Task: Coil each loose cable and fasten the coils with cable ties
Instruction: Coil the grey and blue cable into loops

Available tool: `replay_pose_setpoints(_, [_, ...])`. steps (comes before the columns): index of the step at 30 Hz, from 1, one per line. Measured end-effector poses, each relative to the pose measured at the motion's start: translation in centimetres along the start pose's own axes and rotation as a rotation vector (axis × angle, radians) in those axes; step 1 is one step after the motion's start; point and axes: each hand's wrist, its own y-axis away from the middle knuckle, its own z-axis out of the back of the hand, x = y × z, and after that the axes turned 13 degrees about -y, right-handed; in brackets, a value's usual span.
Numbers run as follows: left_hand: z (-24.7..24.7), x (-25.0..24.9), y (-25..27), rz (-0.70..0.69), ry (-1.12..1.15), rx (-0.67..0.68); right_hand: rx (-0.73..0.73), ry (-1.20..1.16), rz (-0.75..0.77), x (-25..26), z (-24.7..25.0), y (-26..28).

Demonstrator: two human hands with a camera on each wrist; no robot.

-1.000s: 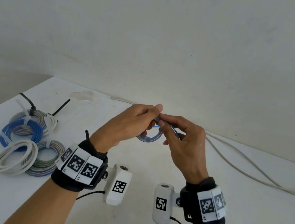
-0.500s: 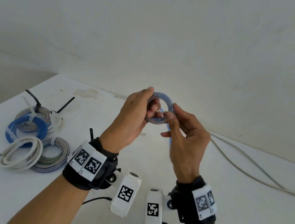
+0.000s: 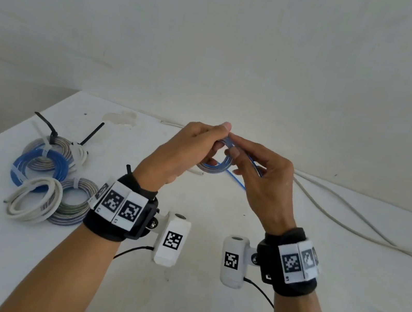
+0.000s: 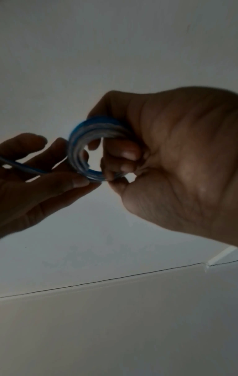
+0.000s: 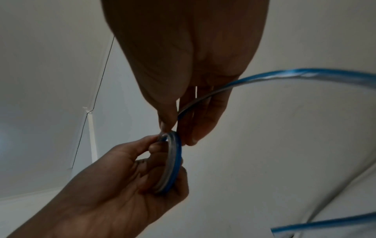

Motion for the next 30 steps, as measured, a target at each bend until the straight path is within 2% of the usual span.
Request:
replay_pose_setpoints(6, [0.2,-1.1,0.2,0.054,0.415,-0.136,-0.164,-0.177,-0.010,0.3,-1.4,0.2])
replay_pose_setpoints(10, [-0.8,-1.4,0.4,0.056,0.562,-0.152,-0.231,-0.254,0.000,0.1,-3.2,0.6])
replay_pose_setpoints(12, [-0.8,-1.2,0.3,0.060,0.551,-0.136,-0.251,-0.237,0.010,0.0,-3.1,0.6])
replay_pose_setpoints(14, [-0.2,-1.0,0.1,0.056,0.435,-0.081,-0.226,-0.196,0.013,0.0,-2.1,0.3])
replay_pose_setpoints(18, [0.8,-0.8,0.3,0.094,0.103,0.079,-0.026,-0.032,-0.037,0.2,0.0,0.0])
replay_pose_setpoints(22, [0.6,-0.4,0.4,0.091,-0.154,0.102,0.070,0.107,-0.010,0.4,0.0,0.1])
replay_pose_setpoints(26, [0.7,-0.3,0.4,0.061,-0.094,0.074,0.040,0.080,-0.016,0.4,-0.4,0.2])
replay_pose_setpoints(30, [1.0,-0.7,0.1,0.088,0.228,-0.024,-0.127,-0.105,-0.017,0.6,-0.8,0.2])
